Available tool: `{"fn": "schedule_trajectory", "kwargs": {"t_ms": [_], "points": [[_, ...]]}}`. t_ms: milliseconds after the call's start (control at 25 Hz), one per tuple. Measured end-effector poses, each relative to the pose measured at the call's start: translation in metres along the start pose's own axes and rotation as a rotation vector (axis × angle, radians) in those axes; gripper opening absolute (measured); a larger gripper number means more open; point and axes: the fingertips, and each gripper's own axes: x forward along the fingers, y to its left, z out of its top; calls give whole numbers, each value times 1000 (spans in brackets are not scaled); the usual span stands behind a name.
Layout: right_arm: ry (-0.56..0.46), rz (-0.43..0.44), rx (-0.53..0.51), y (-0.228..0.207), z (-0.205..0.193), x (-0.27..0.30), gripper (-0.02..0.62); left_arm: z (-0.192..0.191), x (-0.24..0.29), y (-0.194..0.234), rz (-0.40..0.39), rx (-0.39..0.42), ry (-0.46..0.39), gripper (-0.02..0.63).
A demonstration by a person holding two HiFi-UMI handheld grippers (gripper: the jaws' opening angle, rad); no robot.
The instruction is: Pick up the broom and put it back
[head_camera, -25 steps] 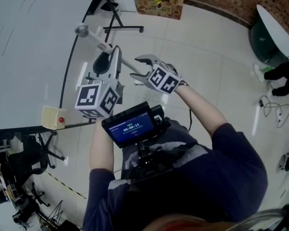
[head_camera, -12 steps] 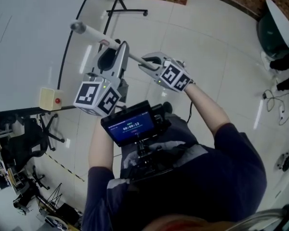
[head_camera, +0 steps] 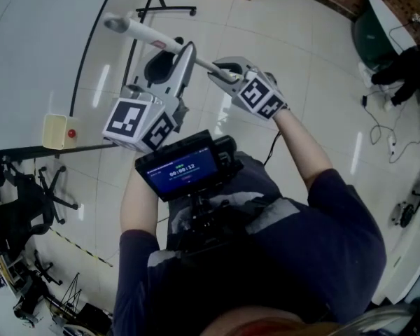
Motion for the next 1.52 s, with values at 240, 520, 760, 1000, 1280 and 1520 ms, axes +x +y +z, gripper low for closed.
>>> {"fn": "schedule_trajectory", "kwargs": {"t_ms": [240,520,760,1000,1280,1520], "points": [[96,-167,-50,-23,-10,-20,103,-1,10,-11,-121,-57,-50,83],[170,-207,-5,-17,-32,-36,103,-19,15,-20,-203,-104,-67,83],[219,-247,49,-3,-35,-55,103,-17,10,-36,-289,-140,-55,83],[258,-341,60,5,-47,-91,104,-23,5,-72,-394,-138,-7,83],[256,-381,131,6,-90,-179,104,-32,36,-183,-504,12,41,84],[223,-351,191,-21,-161,-268,102,-63,111,-298,-539,67,115,86]]}}
